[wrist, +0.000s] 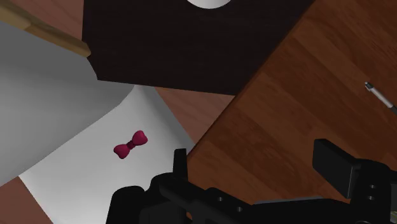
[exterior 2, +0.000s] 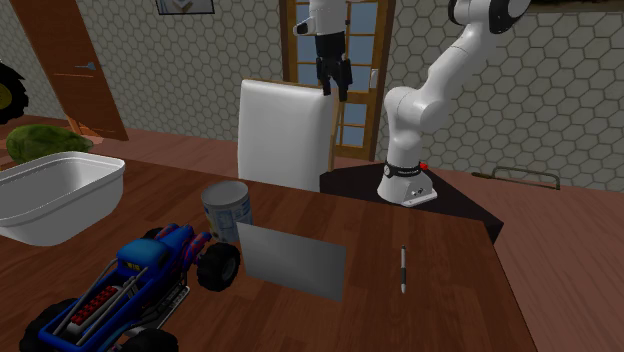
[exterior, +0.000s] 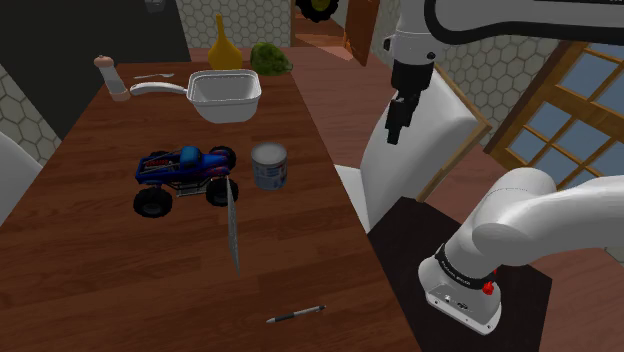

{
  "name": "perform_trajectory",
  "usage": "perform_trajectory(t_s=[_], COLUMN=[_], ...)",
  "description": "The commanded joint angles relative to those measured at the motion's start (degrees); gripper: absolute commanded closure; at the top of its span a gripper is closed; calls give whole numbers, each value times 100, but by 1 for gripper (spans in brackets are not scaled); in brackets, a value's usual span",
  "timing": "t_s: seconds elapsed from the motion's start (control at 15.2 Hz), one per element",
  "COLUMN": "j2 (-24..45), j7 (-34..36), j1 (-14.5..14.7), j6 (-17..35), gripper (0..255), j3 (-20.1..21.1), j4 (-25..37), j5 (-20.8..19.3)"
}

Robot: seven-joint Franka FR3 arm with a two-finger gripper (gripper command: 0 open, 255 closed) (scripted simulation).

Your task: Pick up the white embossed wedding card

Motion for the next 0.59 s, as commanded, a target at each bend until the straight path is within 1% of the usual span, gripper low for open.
perform_trajectory(t_s=[0.0,0.26,0.53], j2=[0,162,487], j7=[0,843,1674], j1=[0,122,221], j6=[0,148,363], gripper=[0,0,0], j3=[0,564,1125], j4=[0,-28,74], j5=[0,485,931])
